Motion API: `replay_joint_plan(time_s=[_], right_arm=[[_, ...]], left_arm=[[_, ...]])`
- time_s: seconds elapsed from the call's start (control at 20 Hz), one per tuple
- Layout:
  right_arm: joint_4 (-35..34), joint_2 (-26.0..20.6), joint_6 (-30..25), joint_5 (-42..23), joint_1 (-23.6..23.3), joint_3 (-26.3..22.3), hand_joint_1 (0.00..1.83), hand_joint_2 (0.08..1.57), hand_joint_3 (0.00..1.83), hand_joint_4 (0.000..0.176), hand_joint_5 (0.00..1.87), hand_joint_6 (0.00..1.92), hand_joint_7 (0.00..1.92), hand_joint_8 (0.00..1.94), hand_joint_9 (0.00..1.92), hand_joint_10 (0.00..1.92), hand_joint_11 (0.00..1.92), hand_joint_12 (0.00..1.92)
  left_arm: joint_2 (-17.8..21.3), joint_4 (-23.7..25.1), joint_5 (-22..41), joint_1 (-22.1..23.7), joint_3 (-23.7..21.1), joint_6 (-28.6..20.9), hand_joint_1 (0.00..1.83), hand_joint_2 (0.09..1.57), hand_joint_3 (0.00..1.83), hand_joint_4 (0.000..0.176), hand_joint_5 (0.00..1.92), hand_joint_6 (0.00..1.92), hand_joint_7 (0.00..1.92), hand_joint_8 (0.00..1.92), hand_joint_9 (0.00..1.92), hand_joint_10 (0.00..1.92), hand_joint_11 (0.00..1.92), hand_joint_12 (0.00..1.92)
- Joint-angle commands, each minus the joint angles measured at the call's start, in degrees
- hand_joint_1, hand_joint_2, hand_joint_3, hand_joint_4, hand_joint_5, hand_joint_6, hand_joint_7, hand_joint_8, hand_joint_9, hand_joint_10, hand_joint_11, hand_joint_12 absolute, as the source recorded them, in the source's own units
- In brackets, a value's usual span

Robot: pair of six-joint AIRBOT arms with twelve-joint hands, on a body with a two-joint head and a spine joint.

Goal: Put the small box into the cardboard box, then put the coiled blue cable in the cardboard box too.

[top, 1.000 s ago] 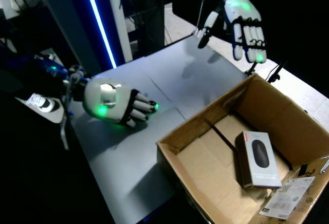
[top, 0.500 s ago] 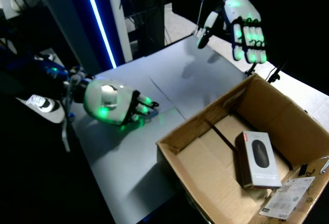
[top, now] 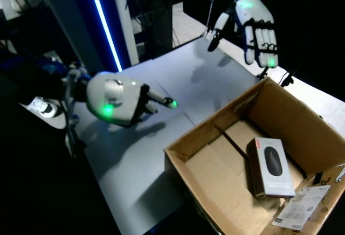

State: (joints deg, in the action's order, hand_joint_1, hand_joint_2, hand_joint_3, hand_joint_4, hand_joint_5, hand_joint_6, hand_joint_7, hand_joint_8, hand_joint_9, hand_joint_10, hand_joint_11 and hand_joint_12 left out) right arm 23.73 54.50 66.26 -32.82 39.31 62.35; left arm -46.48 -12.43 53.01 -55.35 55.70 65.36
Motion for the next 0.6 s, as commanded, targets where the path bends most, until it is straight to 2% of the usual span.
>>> replay_joint_plan(time_s=[0.0, 0.05, 0.1, 0.2, 0.25, 0.3, 0.35, 0.4, 0.45, 0.5, 0.55], right_arm=[[-1.8, -0.6, -0.1, -8.6, -1.7, -0.3, 1.71, 1.27, 0.00, 0.000, 1.16, 1.92, 1.41, 1.94, 1.62, 1.92, 1.76, 1.92], [-1.8, -1.2, -0.1, -9.0, -3.0, -0.6, 1.68, 1.29, 0.00, 0.000, 1.10, 1.92, 1.38, 1.94, 1.61, 1.92, 1.76, 1.92], [-2.7, -2.2, -0.1, -13.5, -3.4, -1.2, 1.62, 1.27, 0.00, 0.000, 1.02, 1.92, 1.28, 1.94, 1.56, 1.92, 1.73, 1.92], [-4.5, -3.3, -0.1, -18.0, -3.9, -1.8, 1.62, 1.28, 0.00, 0.040, 0.97, 1.92, 1.23, 1.94, 1.56, 1.92, 1.71, 1.92], [-5.3, -3.9, -0.1, -19.9, -5.1, -2.0, 1.62, 1.28, 0.00, 0.051, 0.96, 1.92, 1.22, 1.94, 1.57, 1.92, 1.69, 1.92], [-5.7, -4.1, -0.1, -21.2, -6.9, -1.9, 1.51, 1.29, 0.00, 0.162, 0.83, 1.92, 1.16, 1.94, 1.49, 1.92, 1.61, 1.92], [-5.9, -4.2, -0.1, -21.6, -7.6, -1.8, 1.48, 1.33, 0.00, 0.175, 0.84, 1.92, 1.17, 1.94, 1.47, 1.92, 1.55, 1.92], [-6.9, -4.1, -0.1, -22.4, -8.8, -1.5, 1.48, 1.34, 0.00, 0.170, 1.21, 1.92, 1.43, 1.94, 1.72, 1.92, 1.81, 1.92], [-7.9, -3.8, -0.1, -22.7, -10.0, -1.1, 1.49, 1.33, 0.00, 0.176, 1.18, 1.92, 1.44, 1.94, 1.72, 1.92, 1.79, 1.92], [-8.7, -3.1, -0.1, -22.7, -11.2, -0.1, 1.60, 1.23, 0.00, 0.174, 1.13, 1.92, 1.40, 1.94, 1.65, 1.92, 1.69, 1.92], [-9.2, -2.2, -0.1, -22.7, -12.4, 1.1, 1.66, 1.23, 0.00, 0.173, 1.09, 1.92, 1.42, 1.94, 1.65, 1.92, 1.66, 1.92]], left_arm=[[-0.3, -0.2, 7.0, 0.3, 0.3, -0.2, 0.63, 0.85, 0.00, 0.176, 0.10, 0.00, 0.13, 0.00, 0.16, 0.00, 0.22, 0.02], [-0.3, -0.2, 7.1, 0.3, 0.3, -0.2, 0.64, 0.85, 0.00, 0.176, 0.09, 0.00, 0.13, 0.00, 0.15, 0.00, 0.22, 0.02], [-0.5, -0.2, 7.2, 0.3, 0.3, -0.2, 0.55, 0.84, 0.00, 0.176, 0.13, 0.01, 0.15, 0.01, 0.14, 0.00, 0.20, 0.01], [-0.7, -0.2, 7.2, 0.3, 0.4, -0.2, 0.55, 0.84, 0.00, 0.176, 0.13, 0.01, 0.16, 0.01, 0.14, 0.00, 0.20, 0.01], [-0.8, -0.2, 7.3, 0.3, 0.4, -0.3, 0.55, 0.84, 0.00, 0.176, 0.13, 0.01, 0.15, 0.01, 0.13, 0.00, 0.20, 0.01], [-0.7, -0.2, 7.3, 0.3, 0.4, -0.3, 0.55, 0.84, 0.00, 0.176, 0.12, 0.00, 0.14, 0.00, 0.11, 0.00, 0.15, 0.00], [-0.7, -0.2, 7.4, 0.3, 0.4, -0.4, 0.54, 0.85, 0.00, 0.176, 0.11, 0.00, 0.13, 0.00, 0.10, 0.00, 0.13, 0.00], [-0.8, -0.2, 7.5, 0.3, 0.5, -0.4, 0.55, 0.86, 0.00, 0.176, 0.12, 0.00, 0.13, 0.00, 0.10, 0.00, 0.11, 0.00], [-0.9, -0.2, 7.5, 0.3, 0.6, -0.5, 0.54, 0.86, 0.00, 0.176, 0.12, 0.00, 0.13, 0.00, 0.10, 0.00, 0.11, 0.00], [-1.2, -0.2, 7.5, 0.3, 0.8, -0.6, 0.54, 0.86, 0.00, 0.176, 0.11, 0.00, 0.13, 0.00, 0.10, 0.00, 0.10, 0.00], [-1.4, -0.2, 7.5, 0.3, 1.0, -0.7, 0.54, 0.85, 0.00, 0.176, 0.11, 0.00, 0.13, 0.00, 0.10, 0.00, 0.12, 0.00]])
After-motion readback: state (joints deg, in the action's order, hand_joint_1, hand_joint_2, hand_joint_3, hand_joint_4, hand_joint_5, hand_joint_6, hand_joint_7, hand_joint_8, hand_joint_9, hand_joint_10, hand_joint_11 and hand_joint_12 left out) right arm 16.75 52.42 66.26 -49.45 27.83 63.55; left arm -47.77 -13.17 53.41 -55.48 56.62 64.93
